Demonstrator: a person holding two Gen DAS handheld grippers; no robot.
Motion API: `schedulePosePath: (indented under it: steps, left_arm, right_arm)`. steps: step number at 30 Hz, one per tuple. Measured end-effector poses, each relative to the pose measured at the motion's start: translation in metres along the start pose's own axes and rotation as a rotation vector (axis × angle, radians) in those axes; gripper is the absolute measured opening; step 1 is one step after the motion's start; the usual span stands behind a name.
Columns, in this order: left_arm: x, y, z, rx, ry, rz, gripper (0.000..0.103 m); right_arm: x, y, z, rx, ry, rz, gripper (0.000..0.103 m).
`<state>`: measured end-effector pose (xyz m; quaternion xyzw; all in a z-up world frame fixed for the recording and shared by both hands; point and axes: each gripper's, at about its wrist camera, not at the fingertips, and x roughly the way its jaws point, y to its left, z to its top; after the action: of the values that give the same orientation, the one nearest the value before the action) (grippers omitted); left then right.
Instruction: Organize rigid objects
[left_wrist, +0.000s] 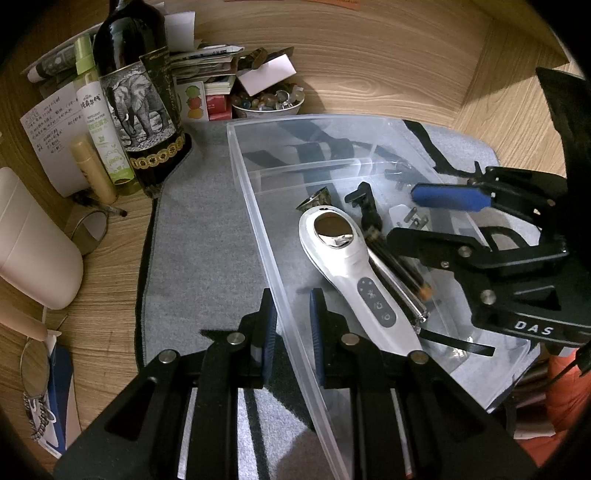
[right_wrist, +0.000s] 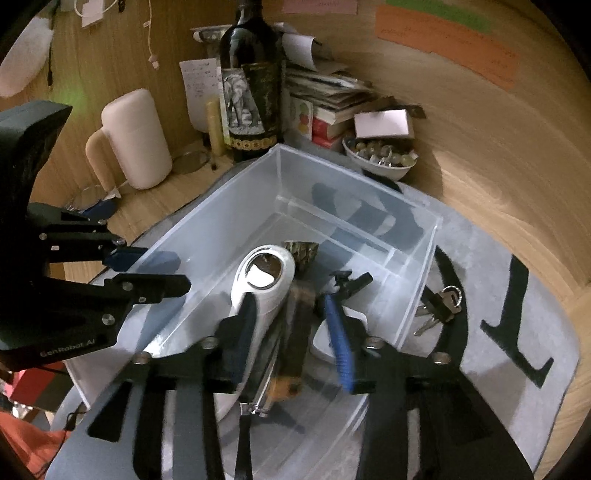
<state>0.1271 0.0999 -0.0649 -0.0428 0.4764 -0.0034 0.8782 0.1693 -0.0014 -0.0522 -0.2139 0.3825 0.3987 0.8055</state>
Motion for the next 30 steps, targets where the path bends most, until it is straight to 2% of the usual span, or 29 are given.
schedulePosePath:
  steps: [7, 12, 16, 23, 30]
  left_arm:
    - [0.0, 0.001, 0.0, 0.0, 0.0, -0.001, 0.016]
    - [0.0, 0.001, 0.0, -0.002, 0.0, -0.002, 0.016]
    - [0.0, 0.001, 0.0, -0.002, 0.0, -0.002, 0.016]
    - [-0.001, 0.001, 0.0, -0.003, -0.001, -0.002, 0.016]
    - [-0.001, 0.001, 0.0, -0.003, -0.001, -0.001, 0.016]
  right_arm:
    - [-0.011, -0.006, 0.003, 0.019, -0.031, -0.015, 0.046]
    - [-0.03, -0.013, 0.005, 0.032, -0.09, -0.042, 0.057]
    - [-0.049, -0.025, 0.008, 0.056, -0.14, -0.072, 0.057]
    - [-0.081, -0.052, 0.012, 0.088, -0.219, -0.18, 0.057]
    - [-0.083, -0.084, 0.009, 0.149, -0.236, -0.243, 0.057]
